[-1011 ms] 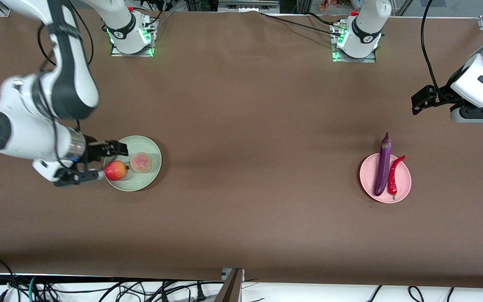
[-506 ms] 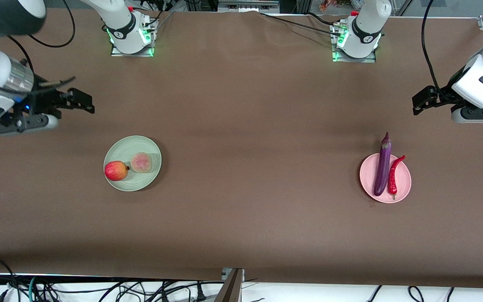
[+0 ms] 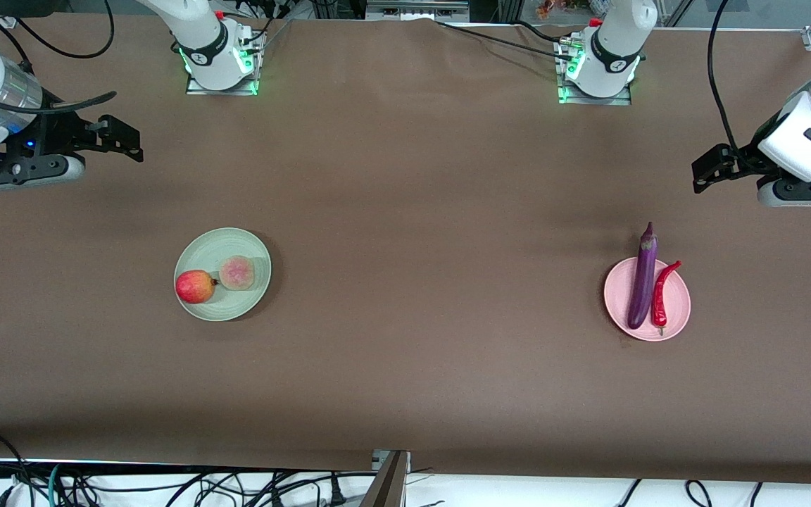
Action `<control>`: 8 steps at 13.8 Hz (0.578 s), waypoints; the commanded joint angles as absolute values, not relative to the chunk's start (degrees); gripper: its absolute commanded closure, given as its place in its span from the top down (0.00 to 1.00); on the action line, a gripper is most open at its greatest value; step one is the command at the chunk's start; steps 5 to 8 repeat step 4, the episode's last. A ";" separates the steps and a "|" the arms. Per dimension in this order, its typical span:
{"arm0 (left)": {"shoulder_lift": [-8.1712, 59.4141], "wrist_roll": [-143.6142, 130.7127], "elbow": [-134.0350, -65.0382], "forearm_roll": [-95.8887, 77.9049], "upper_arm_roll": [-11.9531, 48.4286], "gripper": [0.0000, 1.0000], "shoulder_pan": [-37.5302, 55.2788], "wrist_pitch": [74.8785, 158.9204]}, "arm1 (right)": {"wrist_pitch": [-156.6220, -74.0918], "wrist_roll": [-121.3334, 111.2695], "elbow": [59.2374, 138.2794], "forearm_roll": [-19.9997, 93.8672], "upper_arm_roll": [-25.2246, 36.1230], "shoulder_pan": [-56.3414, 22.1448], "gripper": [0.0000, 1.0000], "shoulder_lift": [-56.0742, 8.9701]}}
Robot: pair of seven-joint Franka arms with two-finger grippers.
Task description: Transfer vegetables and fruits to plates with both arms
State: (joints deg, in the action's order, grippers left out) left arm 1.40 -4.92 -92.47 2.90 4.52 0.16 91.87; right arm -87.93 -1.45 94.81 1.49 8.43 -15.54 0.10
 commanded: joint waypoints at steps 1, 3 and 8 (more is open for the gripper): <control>1.41 -3.60 -92.11 1.85 4.31 1.00 0.09 91.14 | -88.24 -0.44 95.02 -0.70 6.06 -13.80 1.00 1.06; 1.41 -3.60 -92.11 1.85 4.31 1.00 0.09 91.14 | -88.24 -0.27 93.52 -0.79 6.06 -14.06 1.00 0.18; 1.41 -3.60 -92.11 1.85 4.31 1.00 0.09 91.14 | -88.16 -0.09 93.34 -0.79 6.06 -14.06 1.00 0.09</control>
